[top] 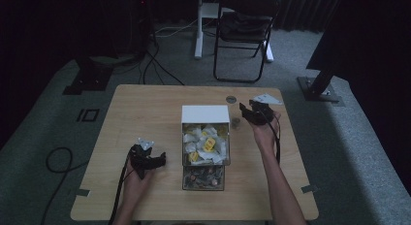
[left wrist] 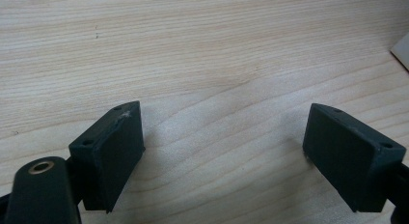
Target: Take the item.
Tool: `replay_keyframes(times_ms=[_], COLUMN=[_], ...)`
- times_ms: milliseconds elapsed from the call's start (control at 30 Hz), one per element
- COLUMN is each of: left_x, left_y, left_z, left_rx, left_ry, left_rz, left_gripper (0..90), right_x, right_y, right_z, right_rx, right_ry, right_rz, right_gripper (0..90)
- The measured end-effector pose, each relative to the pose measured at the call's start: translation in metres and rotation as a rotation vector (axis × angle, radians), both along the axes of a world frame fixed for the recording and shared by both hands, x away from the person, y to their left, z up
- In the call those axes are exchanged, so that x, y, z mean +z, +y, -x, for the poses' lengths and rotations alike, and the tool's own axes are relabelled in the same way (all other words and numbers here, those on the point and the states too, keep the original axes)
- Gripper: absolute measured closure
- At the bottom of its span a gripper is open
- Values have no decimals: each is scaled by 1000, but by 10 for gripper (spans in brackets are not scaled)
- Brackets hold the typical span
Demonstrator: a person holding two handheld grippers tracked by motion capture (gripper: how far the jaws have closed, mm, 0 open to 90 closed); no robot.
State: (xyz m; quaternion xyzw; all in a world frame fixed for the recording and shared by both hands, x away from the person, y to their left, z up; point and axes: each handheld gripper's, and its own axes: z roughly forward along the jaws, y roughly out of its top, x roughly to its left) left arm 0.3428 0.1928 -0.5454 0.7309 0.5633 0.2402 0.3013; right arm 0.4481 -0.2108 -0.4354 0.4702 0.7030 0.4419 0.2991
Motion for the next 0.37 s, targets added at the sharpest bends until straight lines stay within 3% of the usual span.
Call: replay_keyframes(times_ms=[367], left_x=[0], left_y=[0], left_z=[0], left_rx=[0], left_ry=[0], left_rz=[0], left_gripper=[152], right_x=[-6], right_y=[-12], right_z=[0], right_rx=[-18], right_ry=[26], right_rz=[-6], right_gripper=[395])
